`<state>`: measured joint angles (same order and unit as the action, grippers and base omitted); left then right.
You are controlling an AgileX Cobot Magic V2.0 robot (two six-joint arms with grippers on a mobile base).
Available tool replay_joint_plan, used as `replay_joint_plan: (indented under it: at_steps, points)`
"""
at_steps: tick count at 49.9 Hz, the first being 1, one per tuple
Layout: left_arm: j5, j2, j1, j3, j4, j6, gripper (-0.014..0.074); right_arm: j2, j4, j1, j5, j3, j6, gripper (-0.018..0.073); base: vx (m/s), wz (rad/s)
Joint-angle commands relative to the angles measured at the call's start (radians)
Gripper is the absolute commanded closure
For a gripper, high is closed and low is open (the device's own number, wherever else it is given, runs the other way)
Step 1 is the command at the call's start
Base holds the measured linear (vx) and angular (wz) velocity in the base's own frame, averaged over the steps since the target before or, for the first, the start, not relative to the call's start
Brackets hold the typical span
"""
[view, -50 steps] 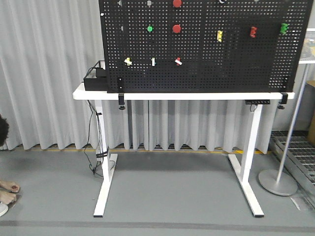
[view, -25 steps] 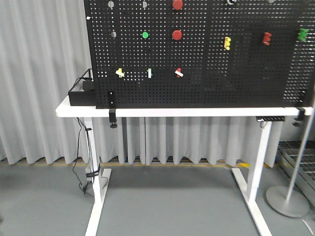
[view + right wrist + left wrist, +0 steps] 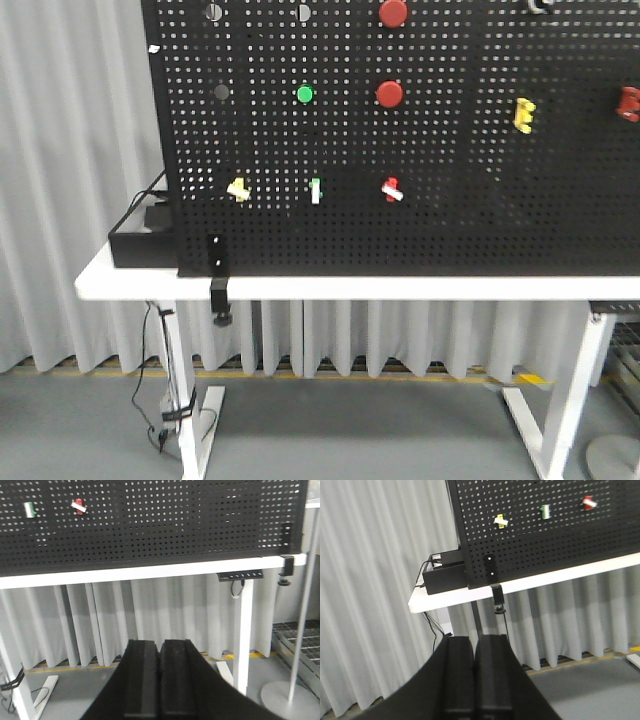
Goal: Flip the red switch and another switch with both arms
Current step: 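Drive the base forward up to the black pegboard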
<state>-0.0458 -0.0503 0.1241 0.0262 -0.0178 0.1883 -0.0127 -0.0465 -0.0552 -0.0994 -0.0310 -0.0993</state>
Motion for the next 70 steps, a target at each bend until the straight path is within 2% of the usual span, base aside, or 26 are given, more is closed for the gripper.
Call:
replay_joint_plan:
  at_steps: [1, 42, 70]
  points:
    - [-0.079, -0.011, 0.001, 0.02, -0.004, -0.009, 0.0603, -0.009, -0.008, -0.006, 0.081, -0.005, 0.003, 0.0566, 0.44, 0.0]
    - [-0.079, -0.011, 0.001, 0.02, -0.004, -0.009, 0.0603, -0.009, -0.008, -0.006, 0.081, -0.005, 0.003, 0.0566, 0.39, 0.02]
    - [-0.079, -0.011, 0.001, 0.02, -0.004, -0.009, 0.0603, -0.009, -0.008, -0.006, 0.081, -0.005, 0.003, 0.0566, 0.13, 0.02]
